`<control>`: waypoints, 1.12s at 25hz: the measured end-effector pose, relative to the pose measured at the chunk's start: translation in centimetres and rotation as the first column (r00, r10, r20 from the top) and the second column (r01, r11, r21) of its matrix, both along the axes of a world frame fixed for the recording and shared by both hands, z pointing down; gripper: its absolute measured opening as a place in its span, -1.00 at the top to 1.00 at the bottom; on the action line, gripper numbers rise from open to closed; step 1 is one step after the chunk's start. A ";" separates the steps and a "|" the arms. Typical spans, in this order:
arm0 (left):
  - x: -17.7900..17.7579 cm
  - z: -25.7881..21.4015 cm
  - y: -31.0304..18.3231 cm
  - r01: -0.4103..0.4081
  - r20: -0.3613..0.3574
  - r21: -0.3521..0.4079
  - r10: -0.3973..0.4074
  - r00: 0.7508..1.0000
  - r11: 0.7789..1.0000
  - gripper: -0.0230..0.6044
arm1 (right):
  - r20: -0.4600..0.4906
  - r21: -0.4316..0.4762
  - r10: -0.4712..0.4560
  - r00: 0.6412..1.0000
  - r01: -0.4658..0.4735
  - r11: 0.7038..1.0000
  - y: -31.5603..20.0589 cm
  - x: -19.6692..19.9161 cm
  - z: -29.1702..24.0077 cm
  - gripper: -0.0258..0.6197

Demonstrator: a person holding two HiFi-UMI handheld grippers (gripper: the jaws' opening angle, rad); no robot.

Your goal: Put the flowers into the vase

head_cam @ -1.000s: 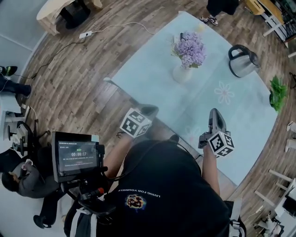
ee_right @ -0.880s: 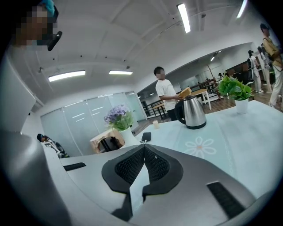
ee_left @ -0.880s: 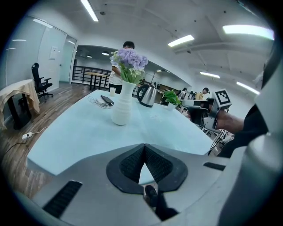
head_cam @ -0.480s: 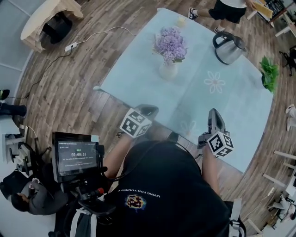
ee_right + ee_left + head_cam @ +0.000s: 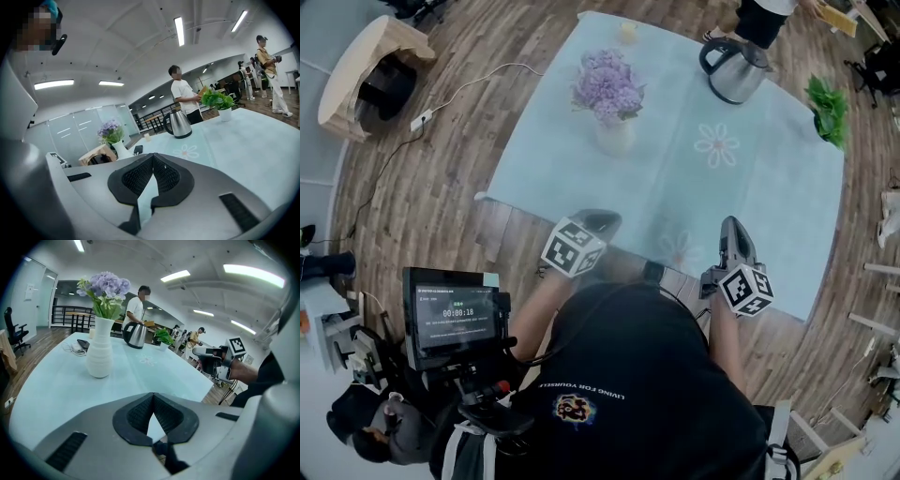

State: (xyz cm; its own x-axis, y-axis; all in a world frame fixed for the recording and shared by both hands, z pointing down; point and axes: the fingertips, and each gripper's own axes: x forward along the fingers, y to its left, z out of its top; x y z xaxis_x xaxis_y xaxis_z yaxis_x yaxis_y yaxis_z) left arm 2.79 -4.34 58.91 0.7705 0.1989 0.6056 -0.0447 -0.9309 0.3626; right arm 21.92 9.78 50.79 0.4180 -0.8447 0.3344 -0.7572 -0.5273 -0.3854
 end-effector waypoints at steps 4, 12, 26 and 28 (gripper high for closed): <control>0.5 -0.9 1.4 -0.066 0.004 0.008 0.066 0.998 0.998 0.90 | 0.008 0.001 0.049 0.999 -0.049 0.999 2.1 -0.6 -1.1 0.86; 5.4 -1.4 2.6 -0.115 -0.071 -0.066 0.110 0.991 0.991 0.90 | 0.056 0.043 0.078 0.995 -0.081 0.996 2.2 -0.6 -0.3 0.86; 9.3 -5.7 0.4 0.210 -0.115 -0.698 -0.397 0.911 0.684 0.90 | 0.197 0.191 0.072 0.978 -0.111 0.975 3.3 -1.9 -2.4 0.86; 9.4 -5.9 0.5 0.208 -0.114 -0.718 -0.407 0.906 0.664 0.90 | 0.239 0.213 0.075 0.968 -0.128 0.969 3.4 -1.8 -2.1 0.86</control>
State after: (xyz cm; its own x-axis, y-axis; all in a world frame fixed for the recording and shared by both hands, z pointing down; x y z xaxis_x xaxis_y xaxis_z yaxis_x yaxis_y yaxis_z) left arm 12.23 -3.84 53.05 0.9626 0.1980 0.1848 -0.1005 -0.3725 0.9226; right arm 20.15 13.15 48.65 0.4406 -0.8659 0.2366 -0.5824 -0.4764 -0.6587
